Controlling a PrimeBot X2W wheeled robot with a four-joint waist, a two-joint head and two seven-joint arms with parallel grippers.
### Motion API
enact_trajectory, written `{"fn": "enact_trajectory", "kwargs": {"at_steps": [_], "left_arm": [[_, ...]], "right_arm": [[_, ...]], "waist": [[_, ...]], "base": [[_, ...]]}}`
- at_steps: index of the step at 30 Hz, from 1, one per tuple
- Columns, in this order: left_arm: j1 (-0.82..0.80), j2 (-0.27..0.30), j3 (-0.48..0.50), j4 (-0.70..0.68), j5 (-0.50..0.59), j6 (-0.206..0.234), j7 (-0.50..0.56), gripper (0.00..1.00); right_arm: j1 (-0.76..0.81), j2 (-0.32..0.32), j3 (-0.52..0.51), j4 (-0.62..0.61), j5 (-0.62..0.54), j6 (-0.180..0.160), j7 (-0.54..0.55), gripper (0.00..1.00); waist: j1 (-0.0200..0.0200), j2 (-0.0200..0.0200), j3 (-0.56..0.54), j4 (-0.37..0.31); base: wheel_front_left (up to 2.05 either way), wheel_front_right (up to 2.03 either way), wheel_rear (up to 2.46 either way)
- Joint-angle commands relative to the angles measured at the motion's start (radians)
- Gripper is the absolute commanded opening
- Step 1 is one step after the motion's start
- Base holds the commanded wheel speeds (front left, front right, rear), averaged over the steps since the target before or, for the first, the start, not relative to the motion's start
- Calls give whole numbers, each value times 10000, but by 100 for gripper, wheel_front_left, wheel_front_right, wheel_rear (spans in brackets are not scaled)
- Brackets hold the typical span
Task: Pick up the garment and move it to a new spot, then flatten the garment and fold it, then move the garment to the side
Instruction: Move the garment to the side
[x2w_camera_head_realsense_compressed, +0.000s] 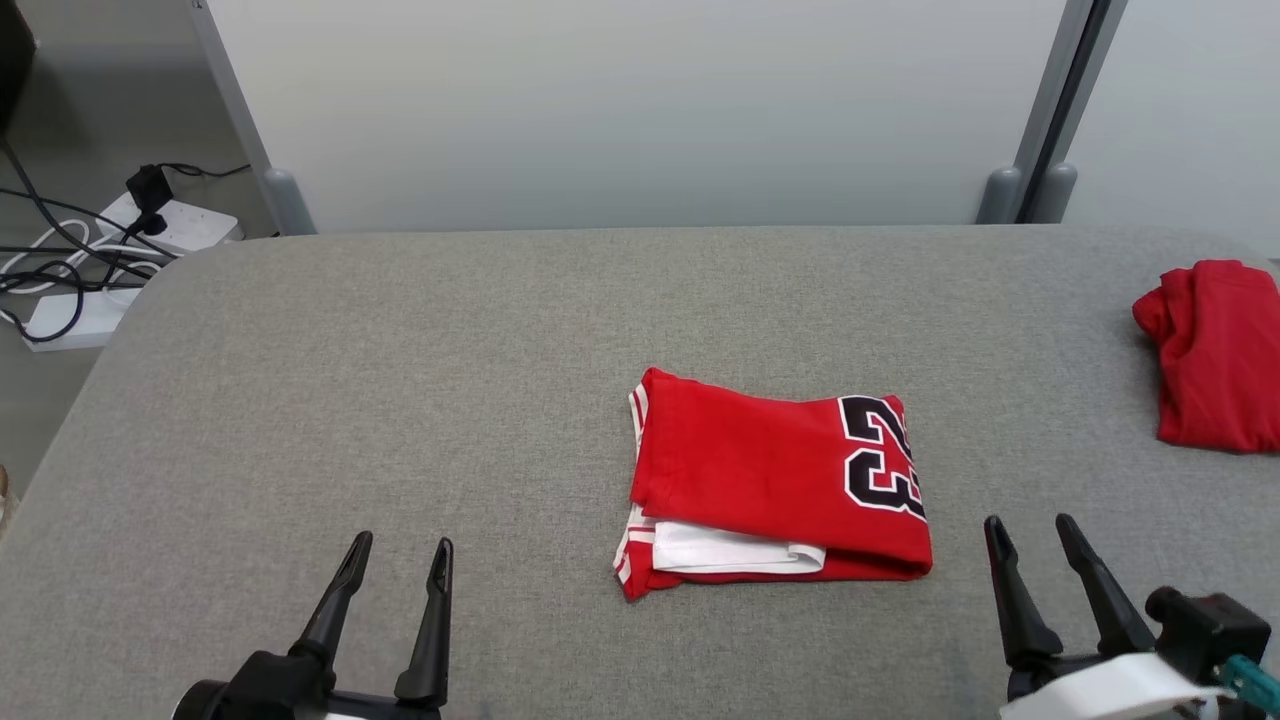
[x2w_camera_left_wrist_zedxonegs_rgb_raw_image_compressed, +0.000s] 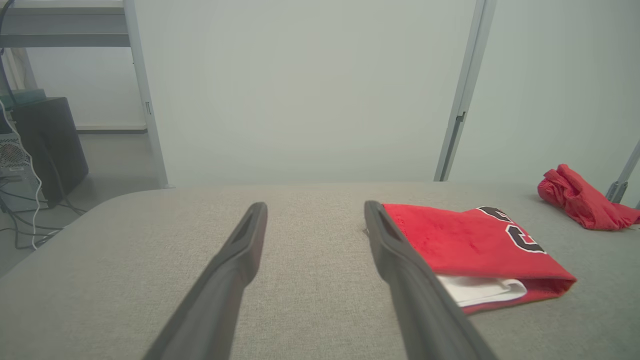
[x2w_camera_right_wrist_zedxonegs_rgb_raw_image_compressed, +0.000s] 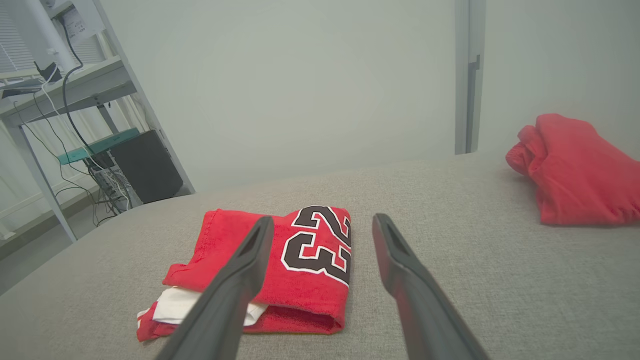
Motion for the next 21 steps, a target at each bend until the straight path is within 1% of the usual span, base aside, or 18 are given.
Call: {"fn": "enact_trajectory", "kwargs": {"at_steps": [1, 12, 14, 15, 21], "left_arm": [[-516, 20, 254, -273, 116, -30, -90, 100], [-769, 20, 347, -199, -16, -214, -90, 100], [-872, 20, 372, -174, -78, -251, -90, 100], [-872, 20, 372, -174, -78, -251, -90, 100], [-1163, 20, 378, -150, -154, -368, -90, 100]], "right_arm": [[-900, -205, 216, 210, 358, 14, -133, 100], [-3268, -668, 829, 3190, 1811, 14, -134, 100], [-3556, -717, 867, 3588, 1968, 14, -134, 100], [-3556, -717, 867, 3588, 1968, 14, -134, 100], [-4119, -672, 969, 4764, 2326, 14, -134, 100]], "waist": [[0, -1, 159, 124], [0, -1, 810, 793], [0, -1, 969, 908], [0, -1, 969, 908], [0, -1, 1398, 1165]], "base": [[0, 0, 0], [0, 0, 0], [0, 0, 0], [0, 0, 0], [0, 0, 0]]}}
